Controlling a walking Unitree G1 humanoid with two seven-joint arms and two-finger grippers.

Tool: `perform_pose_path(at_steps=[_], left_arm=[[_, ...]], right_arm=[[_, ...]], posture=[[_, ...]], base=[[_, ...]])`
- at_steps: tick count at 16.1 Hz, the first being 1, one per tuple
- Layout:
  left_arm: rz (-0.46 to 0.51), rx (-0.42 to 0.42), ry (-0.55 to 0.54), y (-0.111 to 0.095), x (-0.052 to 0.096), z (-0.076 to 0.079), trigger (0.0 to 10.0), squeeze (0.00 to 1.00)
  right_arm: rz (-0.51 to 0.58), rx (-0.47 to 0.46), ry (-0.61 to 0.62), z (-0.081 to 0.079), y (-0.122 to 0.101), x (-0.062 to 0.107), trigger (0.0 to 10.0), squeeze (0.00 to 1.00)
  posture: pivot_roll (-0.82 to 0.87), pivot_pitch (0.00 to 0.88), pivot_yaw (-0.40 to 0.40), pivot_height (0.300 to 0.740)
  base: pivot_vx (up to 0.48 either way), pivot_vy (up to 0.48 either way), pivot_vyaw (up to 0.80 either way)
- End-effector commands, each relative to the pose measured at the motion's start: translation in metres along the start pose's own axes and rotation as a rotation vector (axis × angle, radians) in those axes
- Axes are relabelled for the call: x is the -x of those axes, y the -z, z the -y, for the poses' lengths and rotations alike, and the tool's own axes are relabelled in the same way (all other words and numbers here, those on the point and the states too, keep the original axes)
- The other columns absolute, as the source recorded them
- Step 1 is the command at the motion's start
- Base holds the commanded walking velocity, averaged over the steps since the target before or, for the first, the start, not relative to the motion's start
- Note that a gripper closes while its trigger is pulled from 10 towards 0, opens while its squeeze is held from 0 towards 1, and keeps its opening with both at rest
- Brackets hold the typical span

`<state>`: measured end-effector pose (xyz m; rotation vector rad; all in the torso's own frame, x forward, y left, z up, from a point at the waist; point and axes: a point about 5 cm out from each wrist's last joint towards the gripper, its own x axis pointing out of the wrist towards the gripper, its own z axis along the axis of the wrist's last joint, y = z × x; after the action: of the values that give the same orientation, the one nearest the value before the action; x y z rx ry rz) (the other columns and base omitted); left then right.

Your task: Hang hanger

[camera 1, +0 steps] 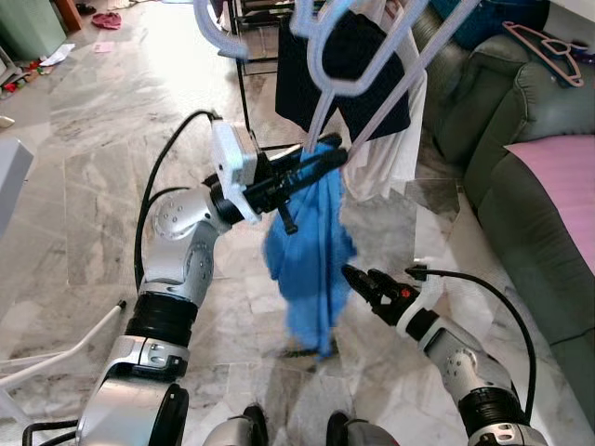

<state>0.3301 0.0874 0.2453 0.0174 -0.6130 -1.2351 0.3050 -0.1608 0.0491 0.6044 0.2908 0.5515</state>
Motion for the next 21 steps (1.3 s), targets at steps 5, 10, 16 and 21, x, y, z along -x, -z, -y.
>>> perform_pose_path(at_steps=[5,10,16,21], left_arm=[[0.004,-0.007,0.010,-0.004,0.002,0.000,0.0,0.00],[0.000,-0.003,0.037,-0.006,0.001,0.001,0.0,0.00],[0.014,-0.014,0.093,-0.017,-0.006,0.001,0.0,0.00],[0.029,-0.019,0.120,-0.024,-0.010,0.002,0.0,0.00]], right_arm=[[0.074,0.007,-0.045,-0.003,-0.014,0.000,10.0,0.00],[0.081,0.121,-0.102,0.003,-0.039,0.017,10.0,0.00],[-0.062,0.222,-0.129,0.014,-0.038,0.032,10.0,0.00],[-0.226,0.385,-0.197,0.008,-0.031,0.024,10.0,0.00]], posture=[[-0.19,0.202,0.005,0.740],[-0.18,0.206,0.008,0.740],[-0.18,0.207,0.017,0.740],[-0.16,0.216,0.024,0.740]], base=[[0.000,0.000,0.00],[0.000,0.000,0.00],[0.000,0.000,0.00],[0.000,0.000,0.00]])
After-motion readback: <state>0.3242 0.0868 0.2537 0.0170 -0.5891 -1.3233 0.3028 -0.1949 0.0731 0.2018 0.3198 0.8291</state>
